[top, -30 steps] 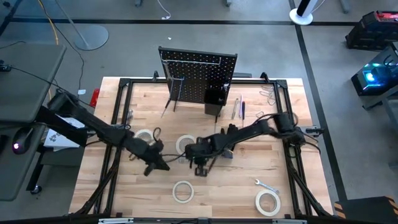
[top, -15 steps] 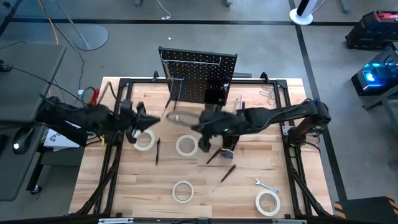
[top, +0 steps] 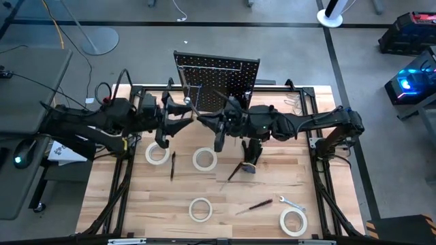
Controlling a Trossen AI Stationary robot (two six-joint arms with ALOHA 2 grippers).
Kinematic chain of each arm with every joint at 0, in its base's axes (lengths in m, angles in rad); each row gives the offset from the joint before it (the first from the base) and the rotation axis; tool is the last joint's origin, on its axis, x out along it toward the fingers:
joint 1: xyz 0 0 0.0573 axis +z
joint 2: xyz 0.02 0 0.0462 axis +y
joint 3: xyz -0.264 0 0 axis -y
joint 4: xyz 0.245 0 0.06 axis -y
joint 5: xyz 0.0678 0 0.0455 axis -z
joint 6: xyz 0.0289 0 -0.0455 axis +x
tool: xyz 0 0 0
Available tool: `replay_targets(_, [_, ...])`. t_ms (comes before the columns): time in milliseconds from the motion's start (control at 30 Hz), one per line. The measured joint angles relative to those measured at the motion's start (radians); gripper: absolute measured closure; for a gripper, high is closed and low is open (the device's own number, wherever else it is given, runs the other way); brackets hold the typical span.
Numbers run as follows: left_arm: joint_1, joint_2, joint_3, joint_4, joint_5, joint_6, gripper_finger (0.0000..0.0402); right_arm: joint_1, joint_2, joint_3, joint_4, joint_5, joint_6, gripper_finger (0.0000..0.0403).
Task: Hang tools onto peg board
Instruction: Hang the 12 mm tool onto the pegboard aligned with the others
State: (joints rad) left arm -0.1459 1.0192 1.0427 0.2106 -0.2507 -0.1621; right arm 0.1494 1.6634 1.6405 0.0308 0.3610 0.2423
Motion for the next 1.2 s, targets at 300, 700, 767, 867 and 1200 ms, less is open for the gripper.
replay_targets(300, [0.063, 0.062, 0.041, 0.002, 0.011, 0.010, 0.0198, 0.010, 0.000, 0.000, 0.003, -0.058, -0.016, 0.0403])
replay_targets(700, [0.106, 0.061, 0.041, -0.117, 0.068, -0.057, 0.0395, 0.014, 0.000, 0.000, -0.156, -0.008, 0.113, 0.0347])
replay_targets(767, [0.114, 0.061, 0.041, -0.146, 0.072, -0.057, 0.0396, 0.014, -0.002, 0.000, -0.207, -0.007, 0.166, 0.0318])
replay_targets(867, [0.129, 0.048, 0.040, -0.222, 0.074, -0.053, 0.0397, 0.029, -0.007, 0.002, -0.302, -0.014, 0.225, 0.0274])
replay_targets(1200, [0.177, -0.067, -0.153, -0.460, 0.232, -0.185, 0.0400, 0.288, -0.013, -0.061, -0.836, -0.058, 0.707, 0.0232])
